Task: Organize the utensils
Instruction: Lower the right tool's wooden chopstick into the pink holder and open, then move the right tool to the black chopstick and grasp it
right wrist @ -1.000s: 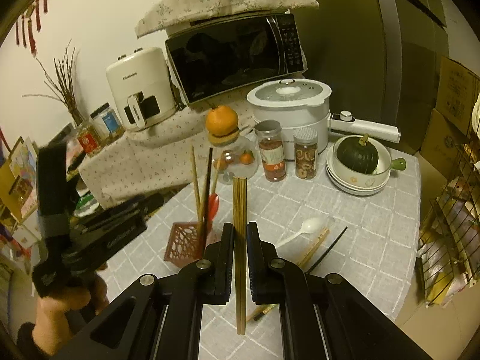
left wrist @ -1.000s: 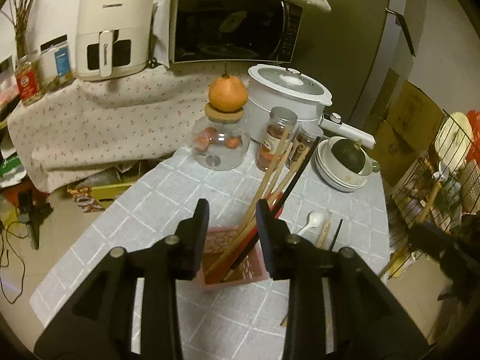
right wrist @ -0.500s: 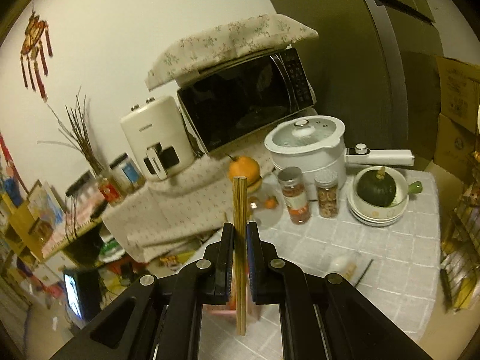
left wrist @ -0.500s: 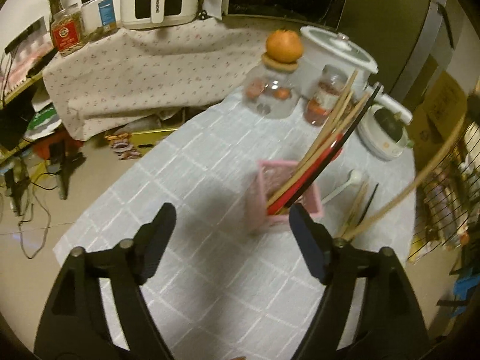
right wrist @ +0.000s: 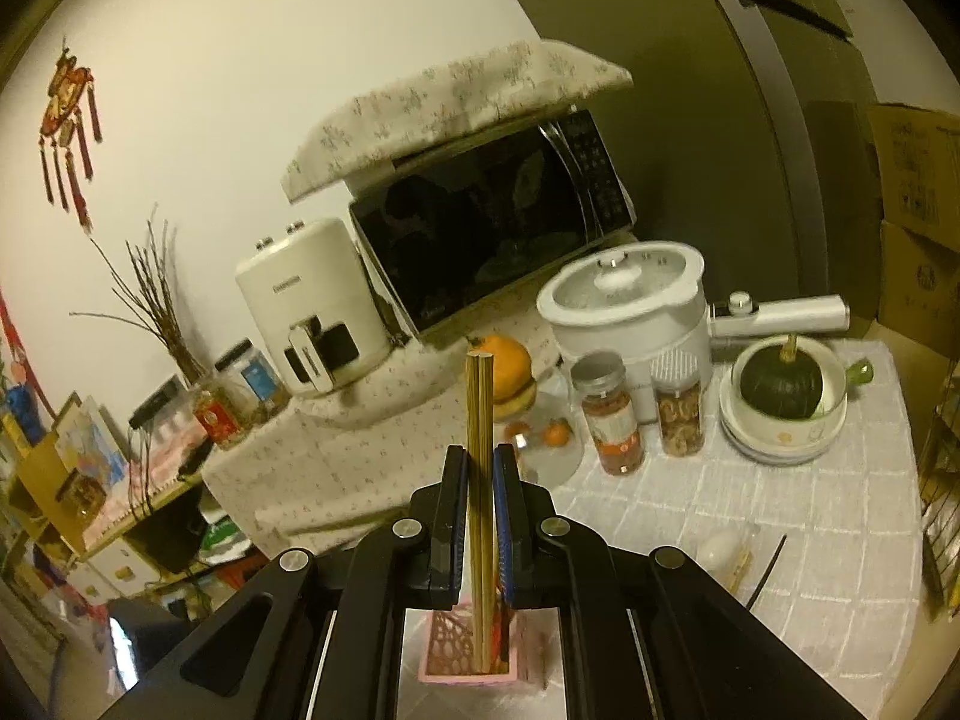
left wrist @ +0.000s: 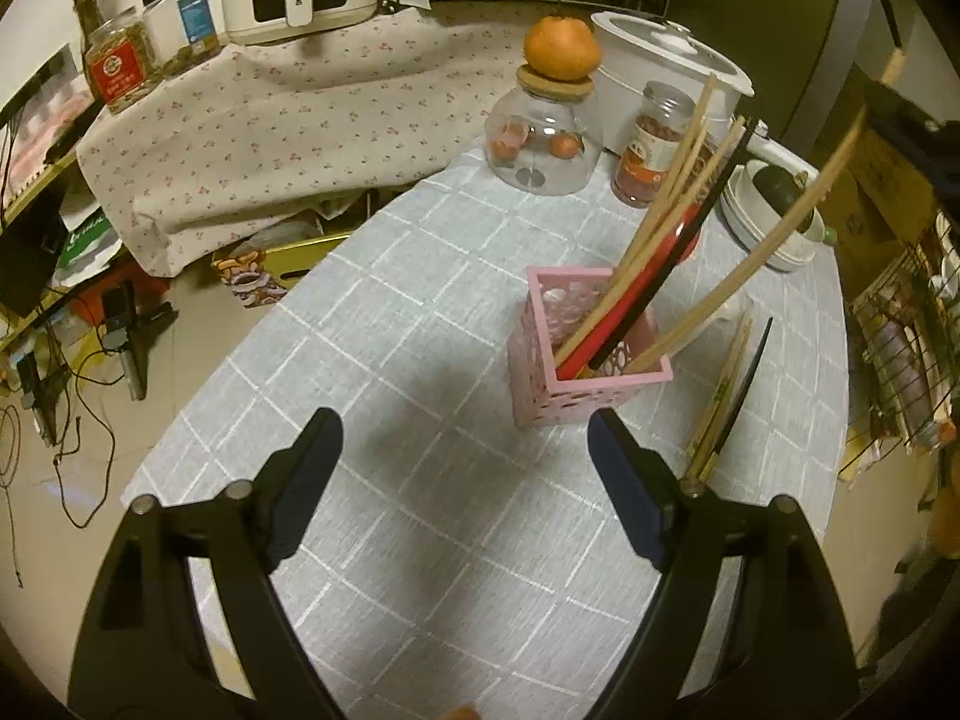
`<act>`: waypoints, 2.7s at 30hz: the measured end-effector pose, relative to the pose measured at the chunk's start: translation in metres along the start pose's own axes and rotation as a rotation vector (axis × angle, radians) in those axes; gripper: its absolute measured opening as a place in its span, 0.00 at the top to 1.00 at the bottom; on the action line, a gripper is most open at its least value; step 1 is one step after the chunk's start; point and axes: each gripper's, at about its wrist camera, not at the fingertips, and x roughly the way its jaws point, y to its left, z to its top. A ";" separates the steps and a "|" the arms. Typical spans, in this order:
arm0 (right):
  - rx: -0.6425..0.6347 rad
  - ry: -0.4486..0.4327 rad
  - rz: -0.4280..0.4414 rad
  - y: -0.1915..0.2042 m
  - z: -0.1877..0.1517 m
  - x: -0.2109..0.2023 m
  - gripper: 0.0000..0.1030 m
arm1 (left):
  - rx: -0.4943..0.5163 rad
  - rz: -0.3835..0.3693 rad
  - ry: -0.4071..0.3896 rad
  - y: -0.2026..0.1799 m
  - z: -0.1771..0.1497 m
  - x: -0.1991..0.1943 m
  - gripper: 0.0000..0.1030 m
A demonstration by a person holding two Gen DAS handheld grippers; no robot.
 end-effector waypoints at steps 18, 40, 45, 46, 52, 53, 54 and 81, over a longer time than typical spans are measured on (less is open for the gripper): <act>0.007 0.167 0.028 -0.015 -0.010 0.006 0.46 | 0.042 -0.068 0.046 -0.016 -0.007 0.006 0.18; 0.123 0.566 -0.366 -0.175 -0.067 0.062 0.34 | 0.057 -0.139 0.118 -0.050 -0.016 0.018 0.18; 0.086 0.633 -0.393 -0.189 -0.082 0.084 0.49 | 0.059 -0.145 0.125 -0.051 -0.017 0.020 0.18; 0.096 0.636 -0.391 -0.191 -0.083 0.086 0.51 | 0.058 -0.148 0.126 -0.052 -0.017 0.020 0.18; 0.156 0.647 -0.377 -0.200 -0.092 0.110 0.62 | 0.054 -0.160 0.135 -0.056 -0.017 0.020 0.18; 0.161 0.651 -0.375 -0.201 -0.093 0.113 0.63 | 0.053 -0.169 0.137 -0.056 -0.017 0.019 0.18; 0.170 0.653 -0.373 -0.202 -0.095 0.116 0.65 | 0.053 -0.174 0.137 -0.057 -0.017 0.019 0.18; 0.211 0.557 -0.297 -0.186 -0.068 0.025 0.95 | 0.193 -0.189 0.050 -0.088 -0.030 -0.008 0.18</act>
